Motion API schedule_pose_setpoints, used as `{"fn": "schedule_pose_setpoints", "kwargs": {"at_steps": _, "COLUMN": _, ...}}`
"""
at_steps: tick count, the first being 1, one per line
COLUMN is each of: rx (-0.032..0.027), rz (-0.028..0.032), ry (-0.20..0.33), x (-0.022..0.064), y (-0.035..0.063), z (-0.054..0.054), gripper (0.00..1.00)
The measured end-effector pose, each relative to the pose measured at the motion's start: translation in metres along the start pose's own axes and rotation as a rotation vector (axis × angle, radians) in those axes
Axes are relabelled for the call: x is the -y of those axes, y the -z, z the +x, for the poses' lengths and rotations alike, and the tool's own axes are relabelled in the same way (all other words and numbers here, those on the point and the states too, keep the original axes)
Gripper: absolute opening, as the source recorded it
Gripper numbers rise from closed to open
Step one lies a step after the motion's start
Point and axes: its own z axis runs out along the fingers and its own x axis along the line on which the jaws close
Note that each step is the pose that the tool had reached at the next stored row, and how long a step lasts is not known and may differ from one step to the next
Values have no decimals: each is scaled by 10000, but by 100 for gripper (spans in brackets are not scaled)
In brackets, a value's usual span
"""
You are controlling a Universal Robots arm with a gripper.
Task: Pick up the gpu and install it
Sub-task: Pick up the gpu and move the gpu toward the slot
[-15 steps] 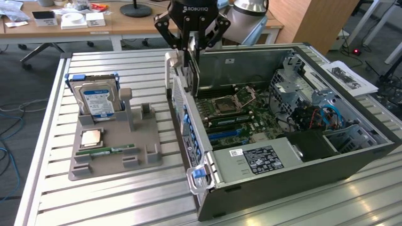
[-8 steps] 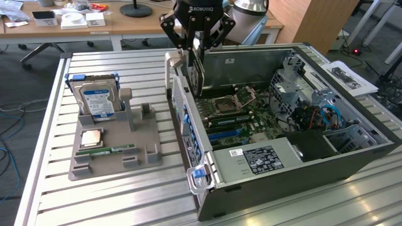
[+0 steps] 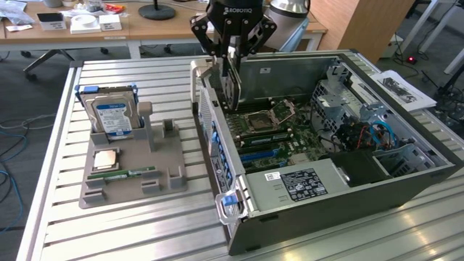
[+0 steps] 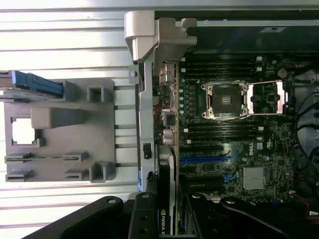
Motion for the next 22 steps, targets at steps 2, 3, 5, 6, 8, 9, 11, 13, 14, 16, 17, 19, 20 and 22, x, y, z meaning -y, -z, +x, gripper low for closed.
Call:
{"fn": "schedule_pose_setpoints", "kwargs": {"at_steps": 2, "rx": 0, "rz": 0, "ry": 0, "x": -1, "y": -1, "z": -21, "gripper": 27}}
{"fn": "schedule_pose_setpoints", "kwargs": {"at_steps": 3, "rx": 0, "rz": -1, "ry": 0, "x": -2, "y": -1, "z": -33, "gripper": 27}}
{"fn": "schedule_pose_setpoints", "kwargs": {"at_steps": 5, "rx": 0, "rz": -1, "ry": 0, "x": -3, "y": -2, "z": -56, "gripper": 27}}
{"fn": "schedule_pose_setpoints", "kwargs": {"at_steps": 6, "rx": 1, "rz": -1, "ry": 0, "x": -4, "y": -2, "z": -67, "gripper": 27}}
{"fn": "schedule_pose_setpoints", "kwargs": {"at_steps": 8, "rx": 0, "rz": 0, "ry": 0, "x": -5, "y": -2, "z": -90, "gripper": 27}}
{"fn": "schedule_pose_setpoints", "kwargs": {"at_steps": 9, "rx": 0, "rz": -1, "ry": 0, "x": -5, "y": -3, "z": -101, "gripper": 27}}
{"fn": "schedule_pose_setpoints", "kwargs": {"at_steps": 11, "rx": 0, "rz": -1, "ry": 1, "x": -7, "y": -3, "z": -125, "gripper": 27}}
{"fn": "schedule_pose_setpoints", "kwargs": {"at_steps": 13, "rx": 0, "rz": 0, "ry": 0, "x": -8, "y": -4, "z": -146, "gripper": 27}}
{"fn": "schedule_pose_setpoints", "kwargs": {"at_steps": 14, "rx": 0, "rz": 0, "ry": 0, "x": -9, "y": -4, "z": -156, "gripper": 27}}
{"fn": "schedule_pose_setpoints", "kwargs": {"at_steps": 16, "rx": 0, "rz": -1, "ry": 0, "x": -10, "y": -4, "z": -175, "gripper": 27}}
{"fn": "schedule_pose_setpoints", "kwargs": {"at_steps": 17, "rx": 0, "rz": -1, "ry": -1, "x": -10, "y": -5, "z": -185, "gripper": 27}}
{"fn": "schedule_pose_setpoints", "kwargs": {"at_steps": 19, "rx": 0, "rz": -1, "ry": 0, "x": -11, "y": -5, "z": -207, "gripper": 27}}
{"fn": "schedule_pose_setpoints", "kwargs": {"at_steps": 20, "rx": 0, "rz": -1, "ry": 0, "x": -12, "y": -5, "z": -218, "gripper": 27}}
{"fn": "schedule_pose_setpoints", "kwargs": {"at_steps": 22, "rx": 0, "rz": -1, "ry": 0, "x": -13, "y": -6, "z": -239, "gripper": 27}}
